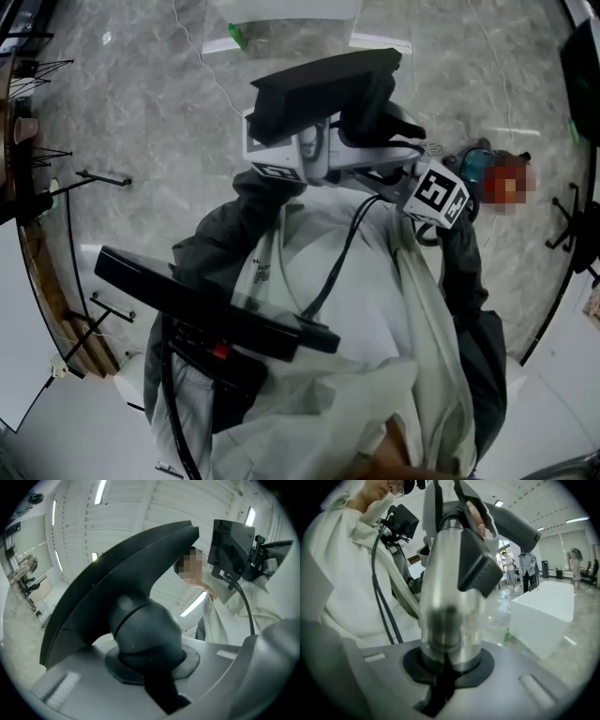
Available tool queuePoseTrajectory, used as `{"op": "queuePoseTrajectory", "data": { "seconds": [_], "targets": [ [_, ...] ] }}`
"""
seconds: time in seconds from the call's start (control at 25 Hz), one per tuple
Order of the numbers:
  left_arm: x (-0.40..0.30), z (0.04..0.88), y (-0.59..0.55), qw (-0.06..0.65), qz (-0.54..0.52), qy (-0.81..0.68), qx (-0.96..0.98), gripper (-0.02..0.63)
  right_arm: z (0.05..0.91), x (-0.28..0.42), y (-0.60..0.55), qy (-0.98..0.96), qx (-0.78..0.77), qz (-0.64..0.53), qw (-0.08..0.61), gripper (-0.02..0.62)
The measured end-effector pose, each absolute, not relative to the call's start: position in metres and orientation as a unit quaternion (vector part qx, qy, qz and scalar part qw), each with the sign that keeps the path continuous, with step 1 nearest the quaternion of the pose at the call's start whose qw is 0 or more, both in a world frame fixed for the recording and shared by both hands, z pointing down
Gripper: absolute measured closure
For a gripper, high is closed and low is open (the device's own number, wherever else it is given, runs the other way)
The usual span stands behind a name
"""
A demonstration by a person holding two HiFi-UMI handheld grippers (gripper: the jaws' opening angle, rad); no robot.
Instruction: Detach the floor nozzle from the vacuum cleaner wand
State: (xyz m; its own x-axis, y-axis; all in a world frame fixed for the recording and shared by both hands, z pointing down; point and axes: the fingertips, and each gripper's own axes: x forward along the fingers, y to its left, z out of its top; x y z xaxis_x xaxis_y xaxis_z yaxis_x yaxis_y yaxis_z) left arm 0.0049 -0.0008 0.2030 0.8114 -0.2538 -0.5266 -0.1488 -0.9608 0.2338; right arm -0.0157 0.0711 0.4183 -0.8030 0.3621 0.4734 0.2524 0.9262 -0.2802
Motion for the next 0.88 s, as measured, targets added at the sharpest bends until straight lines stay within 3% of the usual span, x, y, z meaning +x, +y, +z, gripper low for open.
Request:
{"op": "queuePoseTrajectory", "data": {
  "seconds": [0.32, 0.48, 0.6, 0.76, 0.88],
  "targets": [
    [-0.019, 0.225, -0.047, 0.145, -0.26, -0.298, 0.907, 0.533, 0.436, -0.023, 0.011, -0.939, 0.16, 0.033, 0.304, 0.558],
    [-0.034, 0.239, -0.066, 0.183, -0.229, -0.406, 0.866, 0.534, 0.44, -0.023, -0.004, -0.918, 0.236, 0.011, 0.317, 0.558],
    [-0.019, 0.231, -0.048, 0.163, -0.241, -0.332, 0.898, 0.534, 0.437, -0.023, 0.012, -0.936, 0.175, 0.016, 0.306, 0.558],
    [0.009, 0.196, 0.008, 0.089, -0.292, -0.111, 0.946, 0.531, 0.408, -0.016, 0.065, -0.961, -0.075, 0.067, 0.256, 0.557],
    [0.016, 0.187, 0.011, 0.085, -0.303, -0.072, 0.946, 0.531, 0.394, -0.007, 0.08, -0.944, -0.178, 0.122, 0.249, 0.555]
  ]
}}
